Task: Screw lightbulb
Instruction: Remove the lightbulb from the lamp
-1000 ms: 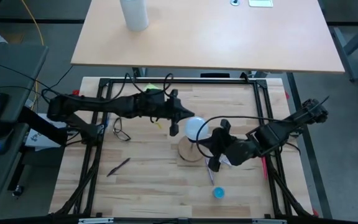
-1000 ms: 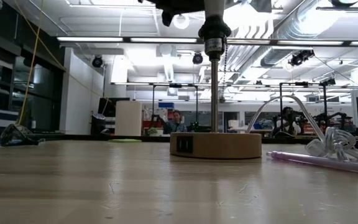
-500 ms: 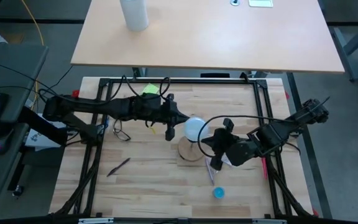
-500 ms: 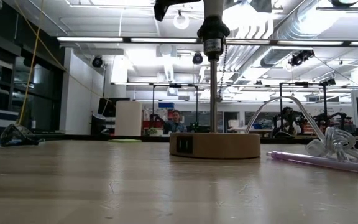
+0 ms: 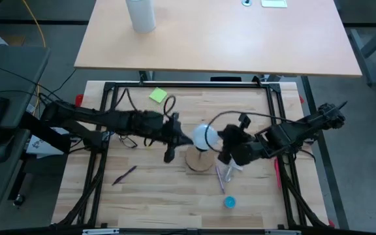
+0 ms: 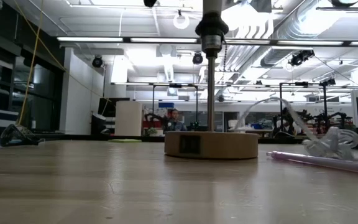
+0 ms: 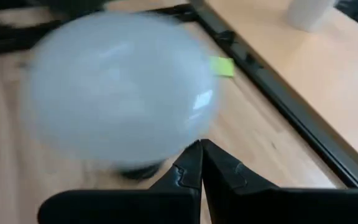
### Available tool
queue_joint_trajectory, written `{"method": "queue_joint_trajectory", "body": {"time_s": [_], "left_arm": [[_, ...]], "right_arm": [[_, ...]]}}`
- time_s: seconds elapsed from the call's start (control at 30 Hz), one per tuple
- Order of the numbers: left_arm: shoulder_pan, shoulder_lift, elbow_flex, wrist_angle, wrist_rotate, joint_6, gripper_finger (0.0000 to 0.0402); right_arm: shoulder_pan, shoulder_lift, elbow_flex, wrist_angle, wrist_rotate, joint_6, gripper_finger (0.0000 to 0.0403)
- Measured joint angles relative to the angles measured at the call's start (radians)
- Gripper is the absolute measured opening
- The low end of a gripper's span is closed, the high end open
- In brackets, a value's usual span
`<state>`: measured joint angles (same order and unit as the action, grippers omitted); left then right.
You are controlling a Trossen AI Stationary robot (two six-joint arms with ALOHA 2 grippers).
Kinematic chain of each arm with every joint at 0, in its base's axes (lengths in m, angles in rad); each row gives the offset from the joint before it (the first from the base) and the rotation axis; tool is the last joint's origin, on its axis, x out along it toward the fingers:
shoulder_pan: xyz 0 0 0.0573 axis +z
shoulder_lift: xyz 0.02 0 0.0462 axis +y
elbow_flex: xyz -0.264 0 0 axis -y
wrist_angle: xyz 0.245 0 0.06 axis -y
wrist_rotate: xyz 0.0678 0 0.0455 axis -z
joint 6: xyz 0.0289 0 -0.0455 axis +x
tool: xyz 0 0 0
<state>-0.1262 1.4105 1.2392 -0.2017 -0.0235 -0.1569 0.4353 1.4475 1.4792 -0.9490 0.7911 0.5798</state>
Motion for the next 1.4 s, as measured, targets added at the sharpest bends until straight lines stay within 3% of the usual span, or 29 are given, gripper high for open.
{"method": "queue_joint_trajectory", "body": {"time_s": [0.17, 0.27, 0.47, 0.6, 0.67, 0.77, 0.9, 1.03, 1.4], "left_arm": [[-0.075, -0.002, 0.000, 0.003, -0.032, -0.039, 0.0000], [-0.117, -0.006, 0.001, -0.029, -0.072, -0.042, 0.0000], [-0.124, -0.092, 0.001, -0.191, -0.286, -0.016, 0.0000], [-0.048, -0.162, 0.002, -0.234, -0.402, 0.065, 0.0000], [0.025, -0.166, 0.003, -0.216, -0.364, 0.109, 0.0000], [0.125, -0.132, 0.002, -0.158, -0.203, 0.116, 0.0000], [0.170, -0.054, 0.001, -0.024, -0.059, 0.133, 0.0000], [0.161, 0.005, 0.002, 0.104, -0.013, 0.135, 0.0000], [0.084, 0.006, 0.002, 0.084, -0.018, 0.054, 0.0000]], "right_arm": [[-0.049, -0.002, 0.000, -0.031, -0.005, -0.028, 0.0000], [-0.069, -0.011, 0.001, -0.038, -0.075, -0.084, 0.0000], [-0.022, -0.076, 0.002, -0.151, -0.214, -0.020, 0.0000], [0.051, -0.118, 0.002, -0.135, -0.271, 0.039, 0.0000], [0.077, -0.115, 0.003, -0.060, -0.299, 0.039, 0.0000], [0.098, -0.089, 0.003, 0.058, -0.352, -0.013, 0.0000], [0.086, -0.040, 0.003, 0.155, -0.327, -0.084, 0.0000], [0.050, -0.009, 0.003, 0.244, -0.324, -0.145, 0.0000], [-0.014, -0.001, 0.005, 0.212, -0.349, -0.182, 0.0000]]}}
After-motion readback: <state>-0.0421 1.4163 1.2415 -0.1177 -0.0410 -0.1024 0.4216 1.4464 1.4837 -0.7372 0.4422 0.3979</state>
